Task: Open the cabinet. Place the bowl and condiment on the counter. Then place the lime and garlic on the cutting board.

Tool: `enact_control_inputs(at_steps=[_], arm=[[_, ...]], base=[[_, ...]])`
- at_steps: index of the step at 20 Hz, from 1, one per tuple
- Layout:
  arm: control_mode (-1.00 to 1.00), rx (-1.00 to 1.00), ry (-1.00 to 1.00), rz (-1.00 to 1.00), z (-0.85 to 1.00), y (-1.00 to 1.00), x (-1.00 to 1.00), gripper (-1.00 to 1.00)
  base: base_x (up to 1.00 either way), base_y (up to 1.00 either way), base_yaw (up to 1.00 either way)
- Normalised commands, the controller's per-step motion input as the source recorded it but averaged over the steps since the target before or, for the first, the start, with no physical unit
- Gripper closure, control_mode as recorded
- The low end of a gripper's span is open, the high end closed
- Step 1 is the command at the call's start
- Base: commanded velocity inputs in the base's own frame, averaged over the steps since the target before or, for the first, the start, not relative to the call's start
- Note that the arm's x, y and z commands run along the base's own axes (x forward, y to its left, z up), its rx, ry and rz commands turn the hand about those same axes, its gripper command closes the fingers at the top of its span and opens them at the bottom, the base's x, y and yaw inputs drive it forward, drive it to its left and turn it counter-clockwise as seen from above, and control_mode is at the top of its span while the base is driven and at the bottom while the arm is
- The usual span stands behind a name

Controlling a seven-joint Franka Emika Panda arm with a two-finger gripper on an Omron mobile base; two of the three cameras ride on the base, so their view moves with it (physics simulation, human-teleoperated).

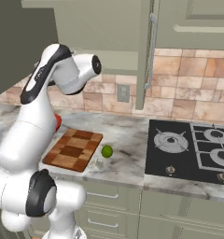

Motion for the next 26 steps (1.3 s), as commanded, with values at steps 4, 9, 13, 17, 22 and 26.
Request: enact_control_inputs(at_steps=[4,9,13,17,22,26], arm=[[-1.00,-0.01,0.00,0.01,-0.35,0.08,-0.77,1.00],[-1.00,0.00,0.00,0.00,-0.40,0.07,-0.72,1.00],[-1.00,0.00,0.01,0.00,-0.51,0.06,-0.52,1.00],[-1.00,0.00,0.01,0.01,-0.50,0.01,-0.44,1.00],[-1.00,-0.01,0.01,0.01,-0.46,0.00,-0.34,1.00],[-1.00,-0.04,0.04,0.01,-0.39,0.00,-0.20,1.00]], base=[[0.00,0.00,0.00],[0.00,0.00,0.00],[0.00,0.00,0.00],[0.00,0.00,0.00],[0.00,0.00,0.00],[0.00,0.00,0.00]])
